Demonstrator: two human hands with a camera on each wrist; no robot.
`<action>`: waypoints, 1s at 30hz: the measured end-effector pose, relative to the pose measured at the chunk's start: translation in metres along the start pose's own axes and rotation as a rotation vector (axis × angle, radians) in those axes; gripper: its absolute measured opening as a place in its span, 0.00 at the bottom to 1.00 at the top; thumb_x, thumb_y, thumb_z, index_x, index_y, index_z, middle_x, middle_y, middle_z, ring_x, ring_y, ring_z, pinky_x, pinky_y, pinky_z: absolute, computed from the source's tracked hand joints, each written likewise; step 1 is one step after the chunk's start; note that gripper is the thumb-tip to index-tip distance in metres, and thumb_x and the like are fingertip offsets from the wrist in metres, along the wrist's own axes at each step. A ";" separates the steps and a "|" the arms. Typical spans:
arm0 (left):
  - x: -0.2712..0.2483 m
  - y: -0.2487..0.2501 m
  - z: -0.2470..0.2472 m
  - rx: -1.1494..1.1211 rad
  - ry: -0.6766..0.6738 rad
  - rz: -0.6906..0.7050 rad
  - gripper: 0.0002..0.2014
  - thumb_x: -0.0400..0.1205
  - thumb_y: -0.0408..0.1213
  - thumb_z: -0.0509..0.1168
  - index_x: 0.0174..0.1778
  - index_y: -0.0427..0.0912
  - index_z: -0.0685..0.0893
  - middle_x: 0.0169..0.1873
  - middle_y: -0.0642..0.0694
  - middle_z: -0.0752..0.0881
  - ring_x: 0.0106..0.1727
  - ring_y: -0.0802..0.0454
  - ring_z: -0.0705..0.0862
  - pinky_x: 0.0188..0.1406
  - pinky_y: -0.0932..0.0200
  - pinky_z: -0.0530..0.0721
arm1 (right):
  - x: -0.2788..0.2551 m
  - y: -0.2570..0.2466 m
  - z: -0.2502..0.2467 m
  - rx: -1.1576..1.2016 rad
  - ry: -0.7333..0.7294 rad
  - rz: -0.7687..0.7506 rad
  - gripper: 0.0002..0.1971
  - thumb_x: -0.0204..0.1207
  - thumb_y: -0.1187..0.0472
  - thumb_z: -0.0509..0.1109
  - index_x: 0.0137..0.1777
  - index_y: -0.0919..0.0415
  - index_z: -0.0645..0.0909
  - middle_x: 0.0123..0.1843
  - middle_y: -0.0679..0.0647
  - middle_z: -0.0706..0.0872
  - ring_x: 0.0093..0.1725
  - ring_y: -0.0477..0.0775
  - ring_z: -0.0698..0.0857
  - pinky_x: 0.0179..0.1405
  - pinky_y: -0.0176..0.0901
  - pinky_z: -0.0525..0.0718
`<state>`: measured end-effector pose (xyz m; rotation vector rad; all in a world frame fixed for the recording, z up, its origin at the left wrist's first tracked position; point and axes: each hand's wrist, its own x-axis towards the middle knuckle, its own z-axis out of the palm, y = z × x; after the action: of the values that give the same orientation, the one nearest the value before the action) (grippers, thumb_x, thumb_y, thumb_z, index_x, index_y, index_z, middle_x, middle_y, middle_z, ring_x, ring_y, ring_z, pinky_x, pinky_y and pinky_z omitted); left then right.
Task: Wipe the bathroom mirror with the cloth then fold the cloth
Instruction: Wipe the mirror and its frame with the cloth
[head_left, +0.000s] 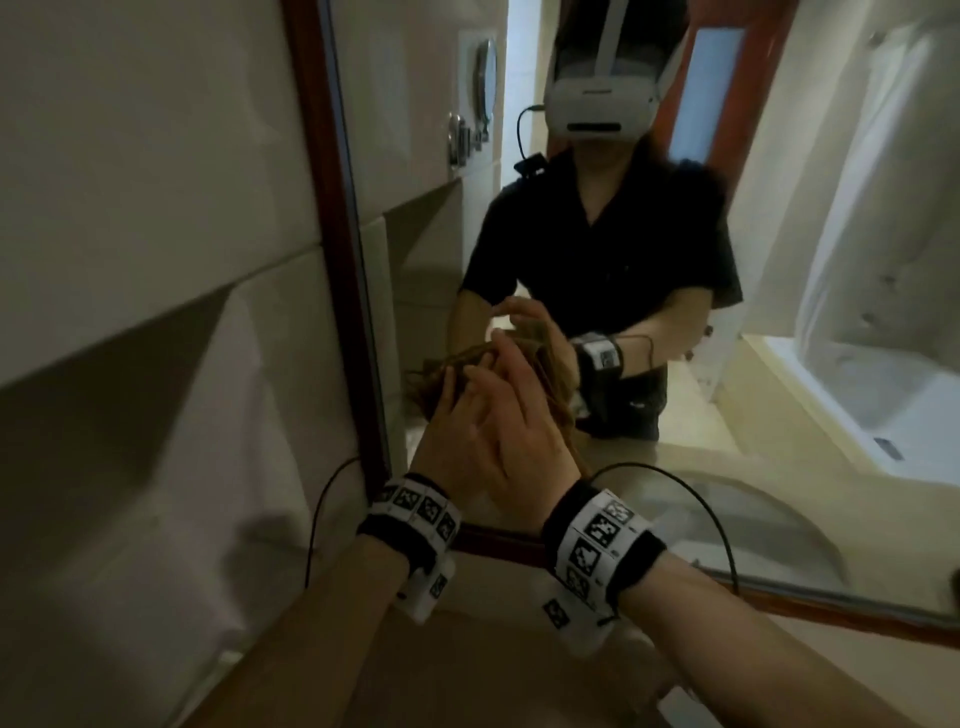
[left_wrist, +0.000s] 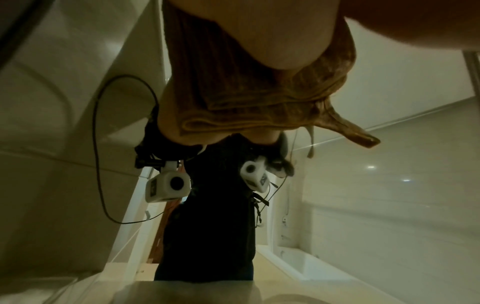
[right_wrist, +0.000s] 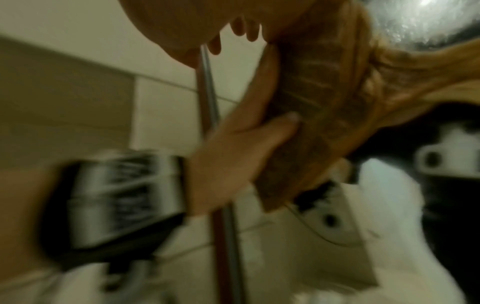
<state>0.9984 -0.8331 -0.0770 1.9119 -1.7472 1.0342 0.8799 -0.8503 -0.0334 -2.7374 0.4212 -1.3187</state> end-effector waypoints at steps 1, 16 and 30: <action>0.000 -0.002 -0.004 -0.003 0.010 0.001 0.42 0.80 0.52 0.60 0.83 0.41 0.44 0.78 0.40 0.58 0.78 0.42 0.59 0.81 0.39 0.59 | 0.004 0.005 0.002 -0.039 -0.070 0.018 0.30 0.76 0.55 0.55 0.79 0.64 0.64 0.81 0.62 0.62 0.81 0.57 0.58 0.81 0.51 0.59; -0.052 0.020 0.018 -0.002 -0.396 -0.027 0.40 0.79 0.57 0.56 0.84 0.40 0.57 0.80 0.41 0.65 0.81 0.41 0.61 0.82 0.34 0.39 | -0.035 0.049 0.004 -0.282 -0.465 -0.201 0.33 0.79 0.53 0.64 0.83 0.56 0.58 0.86 0.57 0.49 0.85 0.58 0.48 0.82 0.57 0.55; -0.103 0.037 0.043 -0.072 -0.670 0.112 0.45 0.69 0.53 0.74 0.81 0.43 0.67 0.83 0.45 0.62 0.84 0.45 0.55 0.82 0.41 0.38 | -0.108 0.084 0.024 -0.453 -0.615 -0.304 0.49 0.61 0.65 0.72 0.84 0.50 0.56 0.84 0.56 0.58 0.81 0.58 0.63 0.75 0.52 0.64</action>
<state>0.9779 -0.7963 -0.1866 2.2985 -2.2108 0.3525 0.8165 -0.9022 -0.1456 -3.4833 0.2779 -0.3662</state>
